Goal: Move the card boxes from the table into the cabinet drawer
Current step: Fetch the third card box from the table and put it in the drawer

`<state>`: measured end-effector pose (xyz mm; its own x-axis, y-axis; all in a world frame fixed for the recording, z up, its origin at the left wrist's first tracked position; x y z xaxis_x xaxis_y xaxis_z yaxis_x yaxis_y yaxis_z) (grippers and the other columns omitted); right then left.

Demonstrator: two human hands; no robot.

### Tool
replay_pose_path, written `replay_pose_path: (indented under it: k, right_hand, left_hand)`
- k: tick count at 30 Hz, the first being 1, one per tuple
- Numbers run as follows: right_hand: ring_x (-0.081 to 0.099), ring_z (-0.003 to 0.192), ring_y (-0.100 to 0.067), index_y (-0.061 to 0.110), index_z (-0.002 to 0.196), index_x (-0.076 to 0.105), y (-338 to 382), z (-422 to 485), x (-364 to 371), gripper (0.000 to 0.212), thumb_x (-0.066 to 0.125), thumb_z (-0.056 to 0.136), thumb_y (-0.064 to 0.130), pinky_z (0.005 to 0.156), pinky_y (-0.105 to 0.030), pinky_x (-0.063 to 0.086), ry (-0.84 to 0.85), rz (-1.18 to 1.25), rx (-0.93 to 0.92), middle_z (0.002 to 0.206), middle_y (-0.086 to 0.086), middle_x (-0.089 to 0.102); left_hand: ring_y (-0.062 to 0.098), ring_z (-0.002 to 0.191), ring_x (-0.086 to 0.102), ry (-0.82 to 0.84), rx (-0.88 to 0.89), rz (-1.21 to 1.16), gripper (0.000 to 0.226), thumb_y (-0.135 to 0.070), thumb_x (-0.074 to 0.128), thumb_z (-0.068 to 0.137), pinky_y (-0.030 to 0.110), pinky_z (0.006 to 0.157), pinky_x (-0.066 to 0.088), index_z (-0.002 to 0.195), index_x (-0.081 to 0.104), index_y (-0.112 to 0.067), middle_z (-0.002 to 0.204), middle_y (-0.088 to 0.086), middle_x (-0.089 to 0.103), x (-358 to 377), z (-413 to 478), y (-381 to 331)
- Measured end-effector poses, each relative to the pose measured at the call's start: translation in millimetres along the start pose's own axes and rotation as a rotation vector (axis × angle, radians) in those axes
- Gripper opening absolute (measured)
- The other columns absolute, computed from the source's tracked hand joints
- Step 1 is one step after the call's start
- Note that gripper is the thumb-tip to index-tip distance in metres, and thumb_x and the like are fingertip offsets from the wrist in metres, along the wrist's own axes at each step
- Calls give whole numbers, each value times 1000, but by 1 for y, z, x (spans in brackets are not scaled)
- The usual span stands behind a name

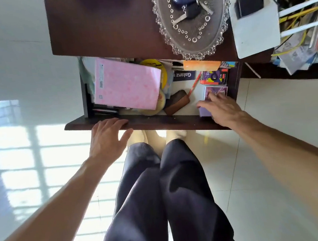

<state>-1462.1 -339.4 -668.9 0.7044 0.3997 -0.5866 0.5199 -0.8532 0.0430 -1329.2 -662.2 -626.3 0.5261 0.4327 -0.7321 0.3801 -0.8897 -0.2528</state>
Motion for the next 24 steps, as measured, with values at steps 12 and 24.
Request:
replay_pose_path:
  k: [12,24]
  right_hand:
    - [22,150,-30,41,155,28,-22,-14,17,57,45,101,34,115,-50,37,294,160,108,161,-4,19]
    - [29,152,-30,35,157,32,-12,-23,28,68,27,98,71,113,-52,35,145,709,342,168,-4,23]
  left_hand:
    - [22,128,49,129,-22,-48,46,-62,50,85,43,110,28,123,60,-37,133,-8,60,-2,17,6]
    - [24,123,52,75,-126,-146,42,-50,59,87,44,107,34,123,61,-29,127,-3,64,-20,11,0]
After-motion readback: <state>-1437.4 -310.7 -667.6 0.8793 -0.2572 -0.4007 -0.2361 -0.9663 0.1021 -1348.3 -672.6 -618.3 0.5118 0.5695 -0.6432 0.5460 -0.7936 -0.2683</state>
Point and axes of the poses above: each hand's wrist, its own z-axis towards the middle knuckle, its own x-axis out of the palm, y = z × x, the point moved 7 cm from there along z, towards the middle knuckle
